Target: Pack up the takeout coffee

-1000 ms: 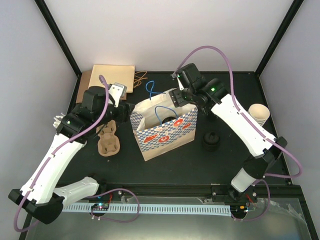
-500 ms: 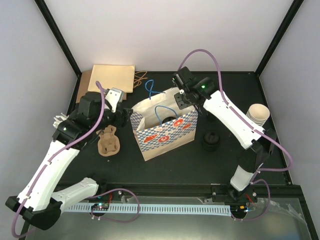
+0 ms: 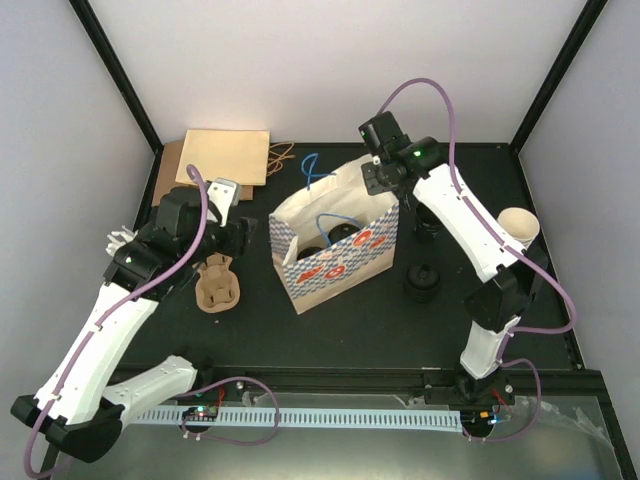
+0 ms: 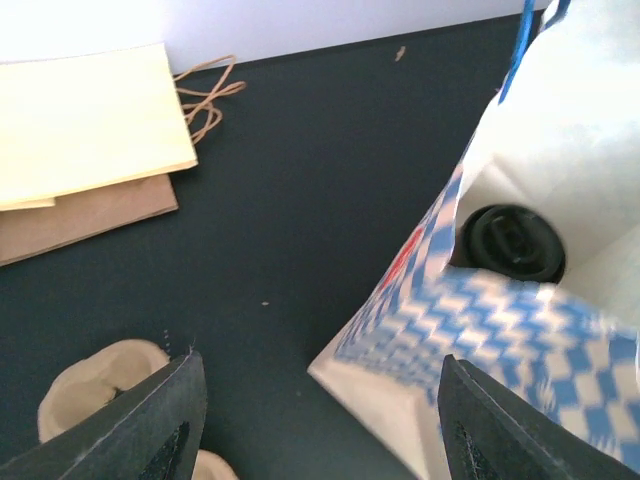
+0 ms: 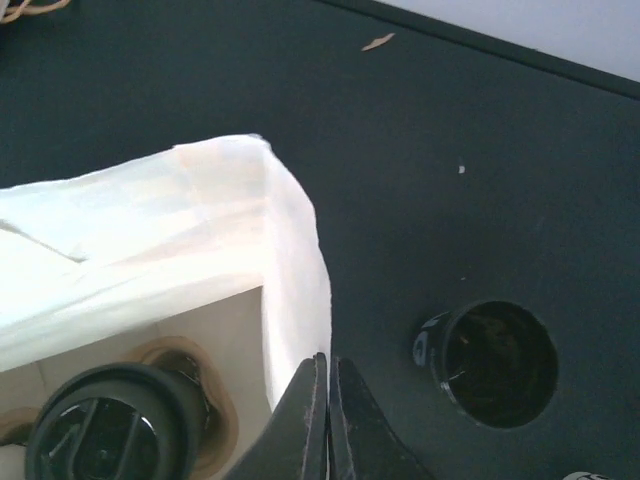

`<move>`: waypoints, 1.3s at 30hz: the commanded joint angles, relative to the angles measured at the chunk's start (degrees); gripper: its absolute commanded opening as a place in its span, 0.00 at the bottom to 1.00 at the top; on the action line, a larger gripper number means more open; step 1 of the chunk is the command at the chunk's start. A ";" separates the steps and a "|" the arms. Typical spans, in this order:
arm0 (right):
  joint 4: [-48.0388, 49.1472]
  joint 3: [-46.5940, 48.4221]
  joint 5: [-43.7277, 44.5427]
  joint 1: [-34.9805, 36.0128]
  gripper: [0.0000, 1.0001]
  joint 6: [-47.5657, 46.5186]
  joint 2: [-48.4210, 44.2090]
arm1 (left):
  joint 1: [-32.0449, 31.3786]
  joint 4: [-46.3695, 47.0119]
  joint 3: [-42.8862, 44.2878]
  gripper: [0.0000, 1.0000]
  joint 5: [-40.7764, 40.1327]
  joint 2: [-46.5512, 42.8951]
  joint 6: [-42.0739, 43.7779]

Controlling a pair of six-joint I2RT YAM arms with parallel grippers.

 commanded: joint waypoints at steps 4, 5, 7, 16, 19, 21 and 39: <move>0.92 3.31 2.30 -4.21 0.30 0.73 0.95 | 4.10 -4.70 2.25 0.66 -4.80 1.22 -1.92; 1.40 2.70 1.95 -4.19 0.48 0.16 0.23 | 4.90 -4.98 2.37 0.66 -4.77 1.38 -2.05; 3.18 1.36 1.64 -4.27 0.58 -0.49 -1.95 | 6.38 -4.95 2.20 0.66 -5.00 1.43 -2.79; 9.12 -5.36 3.42 -4.18 0.72 -1.21 -16.51 | 9.27 -6.06 0.55 0.66 -13.63 1.82 -9.29; 14.87 -14.33 0.99 -4.18 0.72 -0.96 -25.05 | 9.38 -8.21 0.33 0.66 -19.74 0.88 -12.40; 19.95 -21.73 -2.52 -4.14 0.73 -0.31 -32.40 | 9.72 -9.30 -0.63 0.64 -23.67 -0.73 -15.33; 30.27 -46.44 -18.54 -4.13 0.79 0.64 -53.01 | 31.96 -10.88 -7.46 0.50 -32.89 -0.55 -25.99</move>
